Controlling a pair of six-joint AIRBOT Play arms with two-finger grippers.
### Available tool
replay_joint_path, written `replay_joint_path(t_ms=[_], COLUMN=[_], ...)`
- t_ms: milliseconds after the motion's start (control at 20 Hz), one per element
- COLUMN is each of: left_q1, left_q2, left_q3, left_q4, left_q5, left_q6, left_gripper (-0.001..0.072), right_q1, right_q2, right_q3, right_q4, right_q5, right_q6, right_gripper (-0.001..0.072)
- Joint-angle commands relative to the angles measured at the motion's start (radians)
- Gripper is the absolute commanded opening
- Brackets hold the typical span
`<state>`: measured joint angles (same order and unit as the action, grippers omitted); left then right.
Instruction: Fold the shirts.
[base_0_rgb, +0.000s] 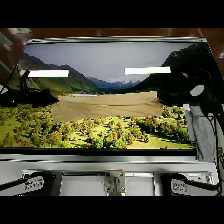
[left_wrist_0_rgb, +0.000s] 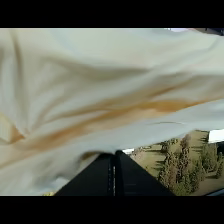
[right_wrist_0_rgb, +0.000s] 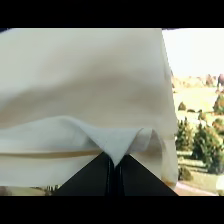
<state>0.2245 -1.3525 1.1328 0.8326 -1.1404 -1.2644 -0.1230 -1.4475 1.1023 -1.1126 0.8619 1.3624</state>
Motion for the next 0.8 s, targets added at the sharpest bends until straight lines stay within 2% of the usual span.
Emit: replay_joint_path(t_ms=[0, 150, 200, 250, 300, 350, 400, 550, 750], left_q1=[-0.006, -0.006, -0.006, -0.006, -0.005, -0.002, 0.008, 0.04, 0.039], left_q2=[-0.179, -0.286, -0.317, -0.339, -0.352, -0.355, -0.352, -0.319, -0.253], left_q3=[0.152, 0.182, 0.182, 0.181, 0.182, 0.182, 0.182, 0.182, 0.182], left_q4=[-0.018, -0.018, -0.019, -0.03, -0.032, -0.032, -0.033, -0.034, -0.05], left_q5=[-0.035, -0.031, -0.043, -0.064, -0.089, -0.101, -0.104, -0.139, -0.174], left_q6=[-0.007, -0.062, -0.09, -0.093, -0.093, -0.09, -0.08, -0.079, -0.05], left_gripper=[0.0044, 0.0044, 0.0059, 0.0181, 0.0428, 0.0615, 0.0671, 0.067, 0.0668], right_q1=[0.02, 0.021, 0.021, 0.021, 0.02, 0.02, 0.01, -0.063, -0.133], right_q2=[-0.126, -0.19, -0.208, -0.219, -0.22, -0.214, -0.202, -0.174, -0.215], right_q3=[0.081, 0.085, 0.085, 0.085, 0.085, 0.085, 0.085, 0.085, 0.085], right_q4=[-0.021, 0.045, 0.07, 0.085, 0.085, 0.087, 0.081, 0.058, 0.123], right_q5=[-0.11, -0.178, -0.183, -0.188, -0.193, -0.186, -0.169, -0.109, -0.019], right_q6=[0.055, 0.093, 0.092, 0.092, 0.09, 0.088, 0.088, 0.093, 0.1], right_gripper=[0.0059, 0.006, 0.0086, 0.0225, 0.0508, 0.0681, 0.0681, 0.0681, 0.0681])
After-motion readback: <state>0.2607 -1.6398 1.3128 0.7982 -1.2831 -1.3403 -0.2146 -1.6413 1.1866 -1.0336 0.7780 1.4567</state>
